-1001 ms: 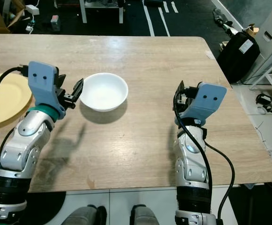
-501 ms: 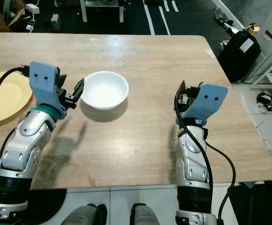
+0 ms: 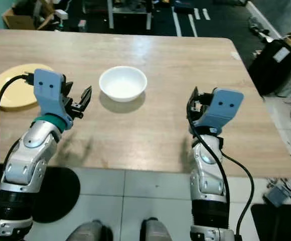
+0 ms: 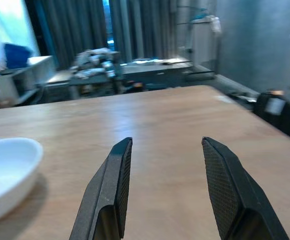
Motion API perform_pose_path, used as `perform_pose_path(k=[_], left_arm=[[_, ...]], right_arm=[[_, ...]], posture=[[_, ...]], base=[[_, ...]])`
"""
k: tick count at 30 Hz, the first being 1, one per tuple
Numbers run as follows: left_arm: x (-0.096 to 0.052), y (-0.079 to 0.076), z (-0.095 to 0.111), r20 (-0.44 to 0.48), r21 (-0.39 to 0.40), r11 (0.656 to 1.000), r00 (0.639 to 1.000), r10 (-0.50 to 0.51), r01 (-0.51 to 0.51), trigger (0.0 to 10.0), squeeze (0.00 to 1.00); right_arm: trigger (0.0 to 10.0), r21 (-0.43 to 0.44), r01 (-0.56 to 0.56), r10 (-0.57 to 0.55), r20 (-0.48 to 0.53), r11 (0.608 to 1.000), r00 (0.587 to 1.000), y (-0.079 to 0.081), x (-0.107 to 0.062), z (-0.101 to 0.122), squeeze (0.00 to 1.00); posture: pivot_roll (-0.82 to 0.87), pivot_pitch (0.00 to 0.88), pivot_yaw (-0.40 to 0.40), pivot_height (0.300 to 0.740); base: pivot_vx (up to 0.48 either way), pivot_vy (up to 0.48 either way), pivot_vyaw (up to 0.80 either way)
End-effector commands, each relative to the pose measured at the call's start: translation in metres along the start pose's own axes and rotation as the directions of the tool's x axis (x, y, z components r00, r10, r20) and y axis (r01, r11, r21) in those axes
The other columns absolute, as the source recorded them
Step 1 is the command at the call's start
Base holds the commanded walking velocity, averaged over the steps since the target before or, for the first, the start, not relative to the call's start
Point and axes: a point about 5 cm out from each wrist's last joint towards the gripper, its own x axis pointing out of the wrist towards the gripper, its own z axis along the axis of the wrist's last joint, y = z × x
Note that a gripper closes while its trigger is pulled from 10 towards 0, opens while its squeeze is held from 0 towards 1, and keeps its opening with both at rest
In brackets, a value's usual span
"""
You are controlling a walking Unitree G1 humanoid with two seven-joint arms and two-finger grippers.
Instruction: Setting the table
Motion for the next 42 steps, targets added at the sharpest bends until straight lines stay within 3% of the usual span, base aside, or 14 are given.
perform_pose_path(k=[1,42], left_arm=[[-0.0009,0.0025,-0.0056,-0.024,0.011,1.000,1.000,0.007,-0.007,10.0,0.00],[0.0029,-0.0011,-0.0051,-0.010,0.012,1.000,1.000,-0.015,0.015,10.0,0.00]], right_arm=[[10.0,0.001,-0.001,0.001,-0.006,1.000,1.000,0.0019,-0.0010,-0.0017,0.00],[10.0,-0.004,0.000,0.000,0.006,1.000,1.000,0.0006,0.0011,-0.0014,0.00]], posture=[[0.03,0.000,0.056,0.740],[0.02,0.000,0.067,0.740]], base=[[-0.326,0.000,0.00],[-0.323,0.000,0.00]])
